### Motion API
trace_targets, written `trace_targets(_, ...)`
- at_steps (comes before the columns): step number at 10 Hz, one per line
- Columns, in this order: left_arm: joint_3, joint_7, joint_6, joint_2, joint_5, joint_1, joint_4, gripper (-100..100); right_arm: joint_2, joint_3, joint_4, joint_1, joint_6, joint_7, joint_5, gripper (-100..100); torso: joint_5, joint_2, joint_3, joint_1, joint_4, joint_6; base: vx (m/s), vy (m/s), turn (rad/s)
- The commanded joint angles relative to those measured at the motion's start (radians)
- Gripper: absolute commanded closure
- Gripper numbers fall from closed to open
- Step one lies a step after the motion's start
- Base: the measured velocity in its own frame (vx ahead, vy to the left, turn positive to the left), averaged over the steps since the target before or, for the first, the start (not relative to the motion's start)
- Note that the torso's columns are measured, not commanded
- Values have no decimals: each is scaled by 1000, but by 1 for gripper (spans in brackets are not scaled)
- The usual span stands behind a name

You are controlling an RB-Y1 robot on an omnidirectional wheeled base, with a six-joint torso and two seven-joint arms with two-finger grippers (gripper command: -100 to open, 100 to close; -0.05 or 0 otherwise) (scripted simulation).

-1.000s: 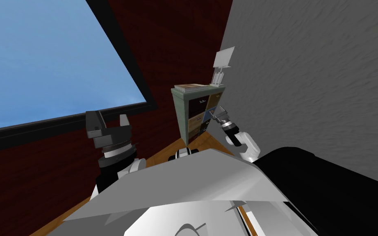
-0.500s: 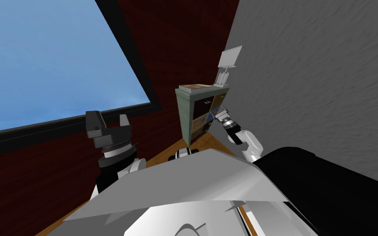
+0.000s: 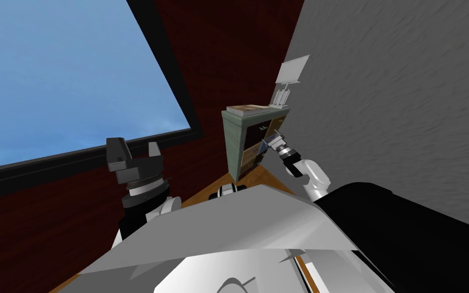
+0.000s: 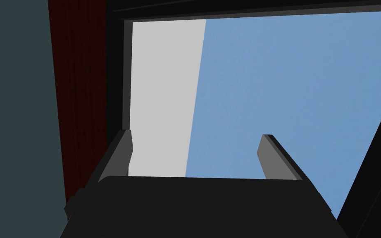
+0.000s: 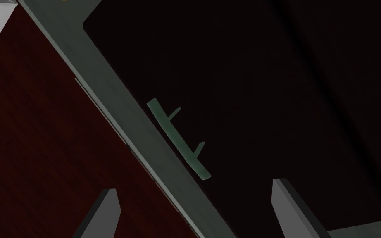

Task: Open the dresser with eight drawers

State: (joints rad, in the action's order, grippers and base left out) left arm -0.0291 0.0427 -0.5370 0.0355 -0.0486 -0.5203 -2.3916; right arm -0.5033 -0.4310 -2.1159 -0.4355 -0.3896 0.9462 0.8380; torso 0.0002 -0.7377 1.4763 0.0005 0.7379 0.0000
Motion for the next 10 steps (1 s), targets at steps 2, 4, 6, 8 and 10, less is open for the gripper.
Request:
trace_targets(2,0,0,0,0,0,0,0,0,-34,-25,17,8,-1,76,53,-100,0,-1,-1,-1,0,0,50,66,5)
trace_targets(4,0,0,0,0,0,0,0,0,-55,-38,24,12,-1,114,84,-100,0,0,0,-1,0,0,49,62,-1)
trace_targets(6,0,0,0,0,0,0,0,0,-81,-50,17,7,10,81,71,-100,-1,-2,-1,-2,1,0,38,25,-2)
trace_targets(8,0,0,0,0,0,0,0,0,-87,-52,16,5,12,78,70,-100,0,4,3,0,-1,0,105,36,-3)
trace_targets(10,0,0,0,0,0,0,0,0,-77,-41,14,9,16,83,76,100,-1,-7,-4,-4,2,0,-36,-37,-4)
